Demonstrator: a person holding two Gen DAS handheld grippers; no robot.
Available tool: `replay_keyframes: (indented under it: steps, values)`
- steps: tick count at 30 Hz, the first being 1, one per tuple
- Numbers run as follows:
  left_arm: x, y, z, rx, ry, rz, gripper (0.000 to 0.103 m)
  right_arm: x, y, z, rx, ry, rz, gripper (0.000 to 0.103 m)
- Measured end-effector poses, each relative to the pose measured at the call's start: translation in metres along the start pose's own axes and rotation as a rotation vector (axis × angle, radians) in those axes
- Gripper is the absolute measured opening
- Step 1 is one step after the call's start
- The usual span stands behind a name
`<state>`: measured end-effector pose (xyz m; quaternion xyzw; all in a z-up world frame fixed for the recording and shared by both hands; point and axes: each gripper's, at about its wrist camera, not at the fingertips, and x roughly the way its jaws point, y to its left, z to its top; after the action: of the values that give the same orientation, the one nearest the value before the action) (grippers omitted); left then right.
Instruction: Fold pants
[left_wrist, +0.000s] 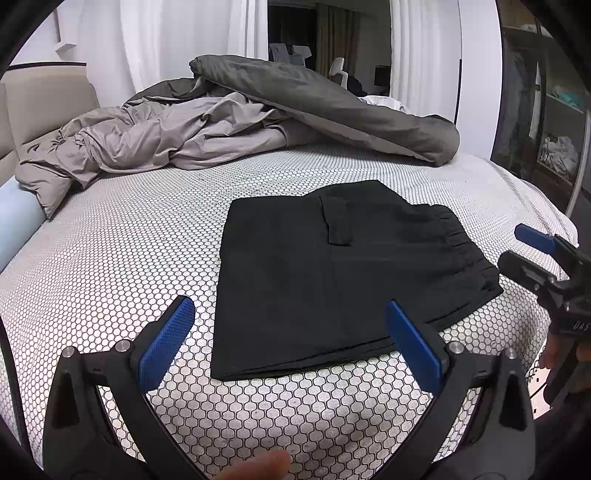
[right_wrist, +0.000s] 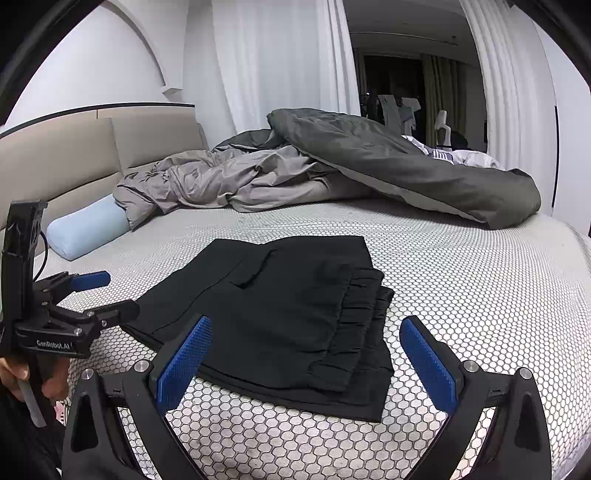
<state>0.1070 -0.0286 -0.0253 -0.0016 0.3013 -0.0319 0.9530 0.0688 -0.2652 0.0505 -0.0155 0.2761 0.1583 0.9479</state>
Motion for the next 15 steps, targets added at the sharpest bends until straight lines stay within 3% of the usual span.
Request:
replay_keyframes:
  steps: [15]
  values:
    - [-0.0043, -0.0001, 0.0008, 0.001, -0.009, 0.000, 0.102, 0.0057, 0.0034, -0.0032, -0.012, 0.007, 0.010, 0.103]
